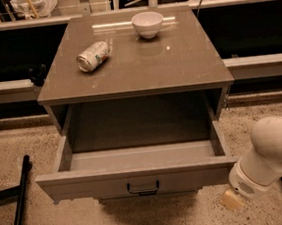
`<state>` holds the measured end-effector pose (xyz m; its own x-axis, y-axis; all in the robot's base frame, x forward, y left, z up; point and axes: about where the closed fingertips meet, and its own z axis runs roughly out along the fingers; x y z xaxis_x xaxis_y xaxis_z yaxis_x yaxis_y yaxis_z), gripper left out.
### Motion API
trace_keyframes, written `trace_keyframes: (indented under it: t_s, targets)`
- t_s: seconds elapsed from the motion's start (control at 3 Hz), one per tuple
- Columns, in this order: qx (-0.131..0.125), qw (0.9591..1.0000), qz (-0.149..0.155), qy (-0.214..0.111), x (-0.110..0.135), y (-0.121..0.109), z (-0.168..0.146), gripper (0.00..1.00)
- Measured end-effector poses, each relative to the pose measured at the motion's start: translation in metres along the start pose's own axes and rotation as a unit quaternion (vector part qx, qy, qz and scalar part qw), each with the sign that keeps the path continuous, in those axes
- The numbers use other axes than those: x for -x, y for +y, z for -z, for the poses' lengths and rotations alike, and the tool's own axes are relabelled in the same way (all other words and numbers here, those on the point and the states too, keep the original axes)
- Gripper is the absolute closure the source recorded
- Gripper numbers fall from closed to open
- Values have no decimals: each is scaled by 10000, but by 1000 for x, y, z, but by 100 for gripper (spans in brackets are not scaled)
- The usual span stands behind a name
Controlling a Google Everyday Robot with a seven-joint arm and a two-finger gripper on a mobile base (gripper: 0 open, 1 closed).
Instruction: Close top drawer
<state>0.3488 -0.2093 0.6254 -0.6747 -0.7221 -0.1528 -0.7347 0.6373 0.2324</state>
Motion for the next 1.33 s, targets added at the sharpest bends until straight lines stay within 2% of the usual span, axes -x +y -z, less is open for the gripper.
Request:
trace_keyframes:
  t_s: [0.33,0.67,1.0,1.33]
  targets:
    - [-374,9984,-187,-392,22,-36,-22,100]
    - [-534,9961,-227,-659,40,-56,-26,100]
    - [-534,9961,-227,-659,40,-56,-26,100]
    - [-772,9923,-302,-922,57,-77,-17,100]
